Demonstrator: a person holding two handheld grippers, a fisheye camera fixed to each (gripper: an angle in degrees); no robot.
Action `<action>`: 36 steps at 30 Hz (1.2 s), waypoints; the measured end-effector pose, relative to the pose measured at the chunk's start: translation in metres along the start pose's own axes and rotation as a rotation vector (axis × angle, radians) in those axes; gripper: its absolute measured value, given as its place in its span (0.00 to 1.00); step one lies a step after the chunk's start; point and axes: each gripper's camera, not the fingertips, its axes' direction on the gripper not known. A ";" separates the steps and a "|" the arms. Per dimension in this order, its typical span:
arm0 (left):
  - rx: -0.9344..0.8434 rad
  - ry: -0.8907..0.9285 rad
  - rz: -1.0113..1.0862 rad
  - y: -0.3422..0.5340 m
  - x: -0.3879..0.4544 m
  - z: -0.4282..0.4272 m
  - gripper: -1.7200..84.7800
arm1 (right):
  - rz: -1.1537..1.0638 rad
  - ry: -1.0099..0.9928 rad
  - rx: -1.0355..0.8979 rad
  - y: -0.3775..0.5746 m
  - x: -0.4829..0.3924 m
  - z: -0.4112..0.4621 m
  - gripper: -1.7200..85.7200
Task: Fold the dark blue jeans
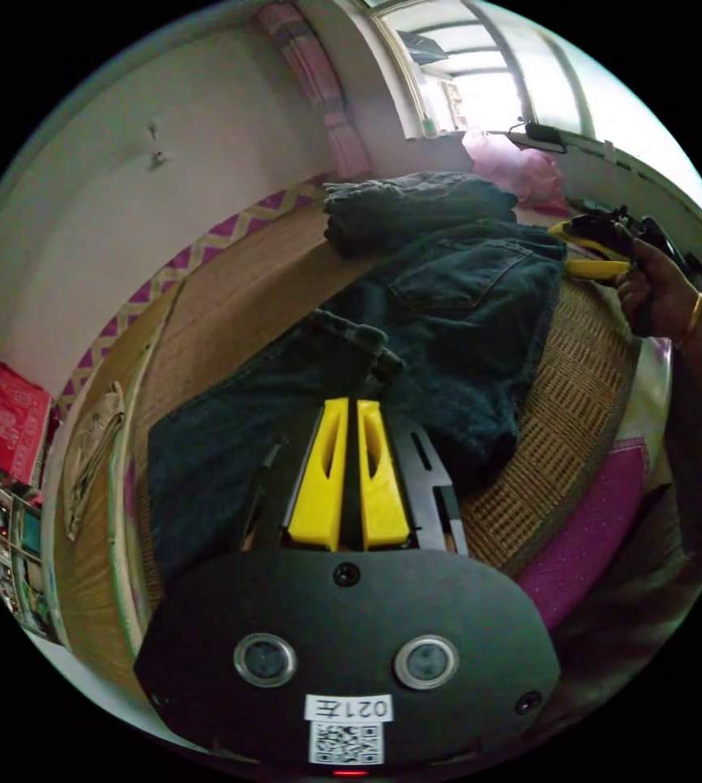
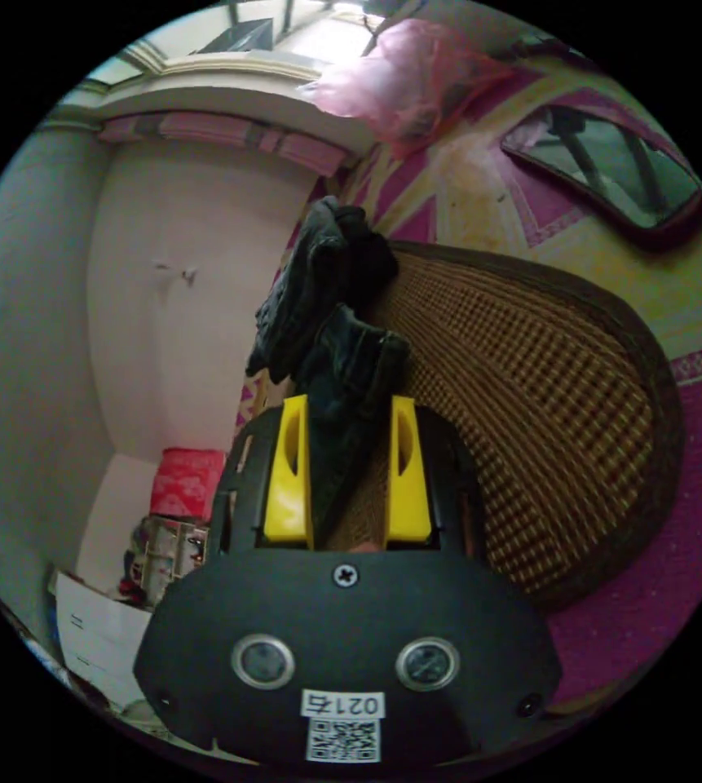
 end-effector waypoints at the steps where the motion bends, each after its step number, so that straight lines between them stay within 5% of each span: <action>1: -0.003 0.010 0.001 0.001 -0.002 0.003 0.01 | 0.015 0.002 0.006 -0.001 0.000 0.004 0.16; 10: 0.139 0.183 -0.082 0.046 -0.072 -0.009 0.01 | 0.016 0.043 0.070 0.017 -0.028 0.042 0.05; 15: 0.351 0.365 -0.252 0.120 -0.160 -0.057 0.01 | -0.353 0.098 0.084 0.058 -0.161 0.053 0.04; 24: 0.281 0.374 -0.507 0.253 -0.280 -0.057 0.01 | -1.242 0.239 -0.027 0.291 -0.394 0.206 0.04; 31: 0.186 0.317 -0.587 0.324 -0.331 -0.034 0.01 | -1.425 0.331 -0.482 0.445 -0.369 0.397 0.03; 36: 0.171 0.327 -0.657 0.362 -0.375 -0.016 0.01 | -1.467 0.324 -0.387 0.468 -0.365 0.405 0.03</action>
